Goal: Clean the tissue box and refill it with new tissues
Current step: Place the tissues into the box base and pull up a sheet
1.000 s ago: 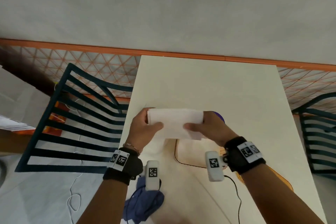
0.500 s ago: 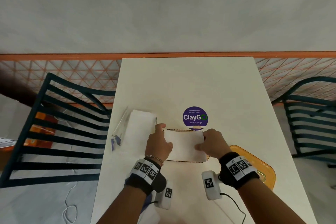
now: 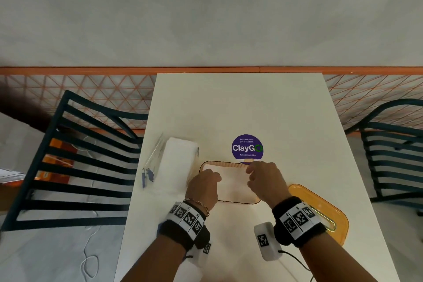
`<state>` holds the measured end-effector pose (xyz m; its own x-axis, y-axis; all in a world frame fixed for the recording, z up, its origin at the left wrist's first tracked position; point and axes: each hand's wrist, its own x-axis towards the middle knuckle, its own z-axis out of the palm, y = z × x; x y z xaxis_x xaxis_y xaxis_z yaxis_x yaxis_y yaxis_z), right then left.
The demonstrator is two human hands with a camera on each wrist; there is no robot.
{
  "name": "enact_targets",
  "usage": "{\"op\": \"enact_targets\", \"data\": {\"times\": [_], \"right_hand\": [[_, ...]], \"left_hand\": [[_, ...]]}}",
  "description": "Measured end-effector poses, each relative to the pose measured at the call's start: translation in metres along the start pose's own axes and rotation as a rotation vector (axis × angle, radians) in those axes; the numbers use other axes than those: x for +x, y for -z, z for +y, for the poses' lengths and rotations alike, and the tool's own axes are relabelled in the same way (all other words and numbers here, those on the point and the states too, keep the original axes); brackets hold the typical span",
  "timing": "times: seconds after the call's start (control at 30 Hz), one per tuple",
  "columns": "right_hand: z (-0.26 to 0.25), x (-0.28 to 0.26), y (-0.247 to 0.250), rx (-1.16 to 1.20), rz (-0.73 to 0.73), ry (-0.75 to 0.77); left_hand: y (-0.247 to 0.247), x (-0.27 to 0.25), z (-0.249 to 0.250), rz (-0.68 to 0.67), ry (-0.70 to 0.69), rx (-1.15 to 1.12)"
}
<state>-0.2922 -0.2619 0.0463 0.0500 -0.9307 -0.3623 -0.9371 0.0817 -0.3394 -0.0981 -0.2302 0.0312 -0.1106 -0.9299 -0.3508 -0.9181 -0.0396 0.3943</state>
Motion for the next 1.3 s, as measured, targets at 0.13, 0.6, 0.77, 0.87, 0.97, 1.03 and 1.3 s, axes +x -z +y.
{"op": "enact_targets", "data": {"times": [0.13, 0.6, 0.77, 0.87, 0.97, 1.03, 1.3], "right_hand": [[-0.009, -0.004, -0.011, -0.051, -0.211, 0.187], [-0.042, -0.001, -0.013, 0.059, -0.055, 0.332], [-0.049, 0.000, -0.023, 0.023, -0.059, 0.376], [-0.051, 0.002, -0.023, 0.014, -0.056, 0.367], [-0.052, 0.003, -0.022, 0.003, -0.046, 0.347], [-0.054, 0.004, -0.021, -0.002, -0.034, 0.334], [-0.060, 0.004, -0.019, -0.008, 0.025, 0.313]], "left_hand": [[-0.005, 0.011, -0.001, -0.150, -0.015, 0.029], [0.052, 0.014, -0.095, 0.163, 0.581, -0.227], [0.038, 0.020, -0.109, 0.126, 0.600, -0.234], [0.035, 0.023, -0.112, 0.177, 0.612, -0.260], [0.033, 0.026, -0.115, 0.184, 0.624, -0.298], [0.033, 0.028, -0.116, 0.169, 0.644, -0.301], [0.037, 0.032, -0.121, 0.210, 0.667, -0.289]]}}
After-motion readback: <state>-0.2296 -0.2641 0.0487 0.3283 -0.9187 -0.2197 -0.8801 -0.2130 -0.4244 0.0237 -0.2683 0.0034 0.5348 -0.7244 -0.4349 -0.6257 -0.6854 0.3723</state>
